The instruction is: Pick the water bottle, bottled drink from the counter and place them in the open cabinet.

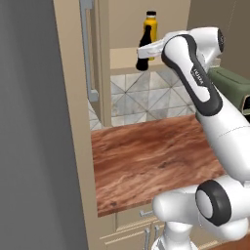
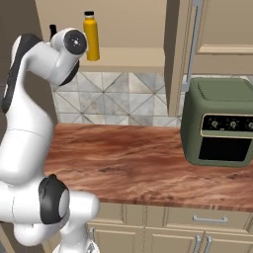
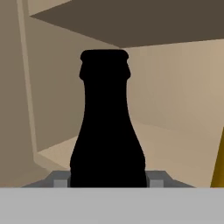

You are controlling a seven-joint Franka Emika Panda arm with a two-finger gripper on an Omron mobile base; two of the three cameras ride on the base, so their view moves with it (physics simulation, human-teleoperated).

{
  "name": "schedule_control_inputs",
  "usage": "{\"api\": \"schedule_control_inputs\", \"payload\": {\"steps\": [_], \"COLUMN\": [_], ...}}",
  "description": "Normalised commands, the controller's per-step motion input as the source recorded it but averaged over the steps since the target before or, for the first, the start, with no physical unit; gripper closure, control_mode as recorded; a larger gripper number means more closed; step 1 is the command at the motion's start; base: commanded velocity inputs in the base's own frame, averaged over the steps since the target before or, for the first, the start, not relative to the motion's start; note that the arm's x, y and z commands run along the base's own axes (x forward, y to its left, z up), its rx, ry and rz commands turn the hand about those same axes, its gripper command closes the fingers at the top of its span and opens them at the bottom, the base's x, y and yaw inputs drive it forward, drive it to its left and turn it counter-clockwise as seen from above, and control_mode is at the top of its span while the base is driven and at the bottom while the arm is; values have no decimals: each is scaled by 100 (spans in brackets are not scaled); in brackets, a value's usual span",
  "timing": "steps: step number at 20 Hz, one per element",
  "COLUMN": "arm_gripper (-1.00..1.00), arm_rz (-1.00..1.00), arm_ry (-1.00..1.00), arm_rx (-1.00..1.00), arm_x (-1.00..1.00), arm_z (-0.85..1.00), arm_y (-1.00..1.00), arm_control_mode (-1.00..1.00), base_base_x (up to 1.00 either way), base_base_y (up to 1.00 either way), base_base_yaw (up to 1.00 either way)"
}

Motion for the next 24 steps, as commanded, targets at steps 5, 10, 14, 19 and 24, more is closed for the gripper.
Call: {"api": "schedule_control_inputs", "payload": {"steps": [5, 10, 14, 19, 24], "arm_gripper": [100, 100, 100, 100, 100], "arm_rz": [-2, -5, -9, -6, -4], "arm_ry": [-1, 1, 8, 1, 0], "arm_rx": [-2, -5, 0, -1, -1], "arm_x": [34, 38, 32, 28, 25], "arm_z": [0, -3, -6, -11, -13], "arm_y": [4, 7, 10, 17, 16], "arm_control_mode": [-100, -100, -100, -100, -100], "base_base_x": [0, 0, 0, 0, 0], "base_base_y": [0, 0, 0, 0, 0], "base_base_yaw": [0, 0, 0, 0, 0]}}
